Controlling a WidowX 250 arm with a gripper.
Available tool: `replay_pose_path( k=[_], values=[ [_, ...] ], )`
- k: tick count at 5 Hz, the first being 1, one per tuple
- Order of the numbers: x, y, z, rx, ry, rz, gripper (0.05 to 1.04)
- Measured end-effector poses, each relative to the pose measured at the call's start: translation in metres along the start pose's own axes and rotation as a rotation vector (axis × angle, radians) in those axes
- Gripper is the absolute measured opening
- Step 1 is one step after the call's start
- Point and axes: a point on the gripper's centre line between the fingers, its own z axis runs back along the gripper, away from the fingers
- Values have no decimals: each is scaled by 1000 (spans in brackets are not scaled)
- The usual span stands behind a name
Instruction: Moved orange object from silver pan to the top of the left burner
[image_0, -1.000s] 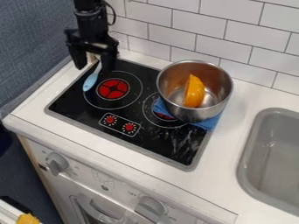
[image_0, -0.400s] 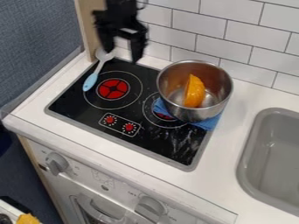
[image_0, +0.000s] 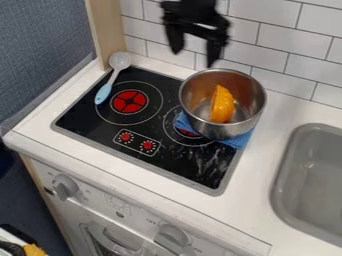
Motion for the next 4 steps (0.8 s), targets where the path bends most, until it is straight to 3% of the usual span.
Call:
replay_pose_path(
  k=[1, 3, 4],
  values=[
    [6, -15, -2, -5, -27, 40, 1001],
    [1, -31, -37, 30, 96, 27, 1001],
    [-7, -33, -56, 22, 168, 23, 1001]
  ],
)
